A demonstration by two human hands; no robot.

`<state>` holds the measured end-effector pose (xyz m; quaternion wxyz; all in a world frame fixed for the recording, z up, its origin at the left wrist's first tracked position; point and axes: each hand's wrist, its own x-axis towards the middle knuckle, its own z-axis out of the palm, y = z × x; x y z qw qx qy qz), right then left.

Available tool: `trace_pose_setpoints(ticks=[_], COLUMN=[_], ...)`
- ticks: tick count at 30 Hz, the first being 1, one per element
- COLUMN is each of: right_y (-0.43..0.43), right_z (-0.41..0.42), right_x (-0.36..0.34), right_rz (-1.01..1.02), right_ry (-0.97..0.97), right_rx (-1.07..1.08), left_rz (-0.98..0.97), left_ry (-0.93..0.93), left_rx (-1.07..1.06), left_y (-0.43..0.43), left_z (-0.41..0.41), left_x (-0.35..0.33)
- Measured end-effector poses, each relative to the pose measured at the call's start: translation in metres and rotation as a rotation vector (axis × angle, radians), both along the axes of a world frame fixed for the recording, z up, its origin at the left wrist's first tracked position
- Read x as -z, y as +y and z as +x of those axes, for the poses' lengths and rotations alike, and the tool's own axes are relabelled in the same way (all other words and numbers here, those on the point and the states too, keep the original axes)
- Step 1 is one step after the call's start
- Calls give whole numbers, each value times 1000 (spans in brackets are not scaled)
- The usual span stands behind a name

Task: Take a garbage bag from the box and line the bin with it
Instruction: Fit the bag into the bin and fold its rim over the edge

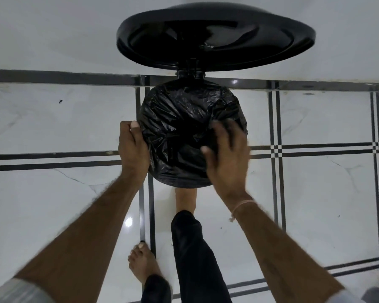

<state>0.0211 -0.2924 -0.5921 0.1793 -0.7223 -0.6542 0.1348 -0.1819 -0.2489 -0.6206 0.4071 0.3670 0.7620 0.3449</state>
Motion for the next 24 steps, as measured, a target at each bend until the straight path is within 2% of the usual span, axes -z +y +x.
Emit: trace_pose_setpoints(ticks=[2,4,6,7,11,13,15,16,19,20,21,24], right_y=[18,39,60,67,80,79,72,65,51,57,69,113], right_z=[-22,-38,-46,-47,-53,-51,-43,-38,-29,-31,-34,-48], right_x=[0,14,36,47,82,79,57,39,-11,-14,-8,35], right_rz=[-146,-369,-579,-663,-871,-883,-810,-695,-174,-119,-152,-499], right_ry=[-28,-130,-188,-155,168,318,347,309,203,186,169,108], right_rx=[-311,-435,-435,-413,-238,-159,-145,-152,-177,-194,-211,-240], left_rz=[18,32,54,69,96,86,71,68,74,72,66,63], left_ry=[15,7,8,3,-44,-55,-54,-47,-40,-40,-41,-60], left_rx=[-6,-23,-34,-38,-60,-61,-53,-47,-43,-40,-38,-60], left_y=[-1,-1,-2,-3,-3,-2,-2,-2,-1,-1,-1,-1], left_z=[3,5,7,7,5,6,7,7,5,5,5,6], left_x=[3,7,12,16,23,18,11,10,8,8,9,11])
